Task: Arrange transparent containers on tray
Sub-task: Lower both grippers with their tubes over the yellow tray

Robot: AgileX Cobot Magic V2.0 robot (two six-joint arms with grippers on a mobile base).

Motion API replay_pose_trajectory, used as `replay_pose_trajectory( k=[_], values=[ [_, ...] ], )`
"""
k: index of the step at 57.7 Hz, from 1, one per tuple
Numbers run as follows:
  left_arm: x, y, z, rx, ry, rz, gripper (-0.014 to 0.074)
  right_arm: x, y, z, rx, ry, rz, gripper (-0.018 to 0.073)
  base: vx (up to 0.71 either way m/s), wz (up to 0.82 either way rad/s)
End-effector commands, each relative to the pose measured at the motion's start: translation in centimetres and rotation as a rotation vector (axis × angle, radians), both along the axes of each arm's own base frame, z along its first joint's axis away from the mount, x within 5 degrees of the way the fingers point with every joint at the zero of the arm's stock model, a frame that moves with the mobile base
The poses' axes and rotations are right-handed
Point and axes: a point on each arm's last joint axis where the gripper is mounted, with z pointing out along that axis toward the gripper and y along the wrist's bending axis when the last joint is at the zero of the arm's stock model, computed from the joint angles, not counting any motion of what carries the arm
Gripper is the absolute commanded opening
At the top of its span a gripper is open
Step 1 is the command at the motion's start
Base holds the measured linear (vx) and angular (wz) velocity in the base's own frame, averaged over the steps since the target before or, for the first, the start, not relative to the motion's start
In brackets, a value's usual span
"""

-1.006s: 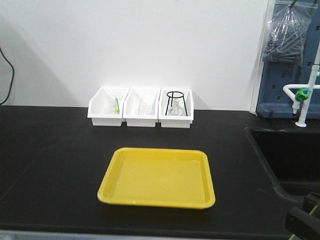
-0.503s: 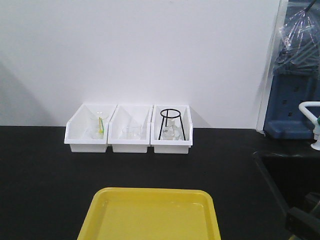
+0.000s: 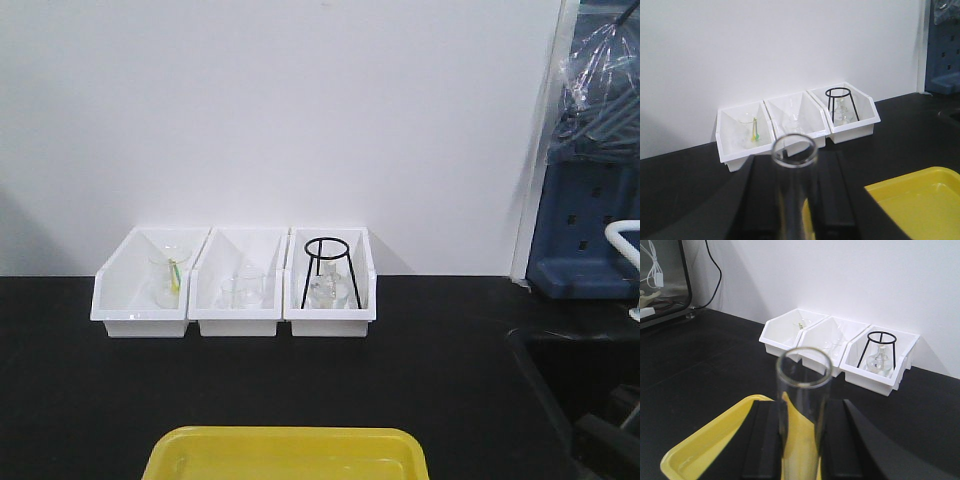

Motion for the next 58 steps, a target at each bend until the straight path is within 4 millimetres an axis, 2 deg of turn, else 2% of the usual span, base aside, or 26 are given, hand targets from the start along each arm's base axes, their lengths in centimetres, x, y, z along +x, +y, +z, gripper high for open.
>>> replay_pose_trajectory(
  k=[1, 58],
  values=[
    [-0.13, -0.15, 1.46, -0.021, -0.090, -0.022, 0.0075, 0.03, -0.21, 1.77, 0.055, -0.097, -0.021, 0.0064, 0.11, -0.01],
    [-0.13, -0.15, 1.45, -0.023, -0.089, -0.022, 0.0075, 0.08, -0.27, 2.10, 0.076, -0.127, -0.028, 0.0064, 0.02, 0.00]
  ],
)
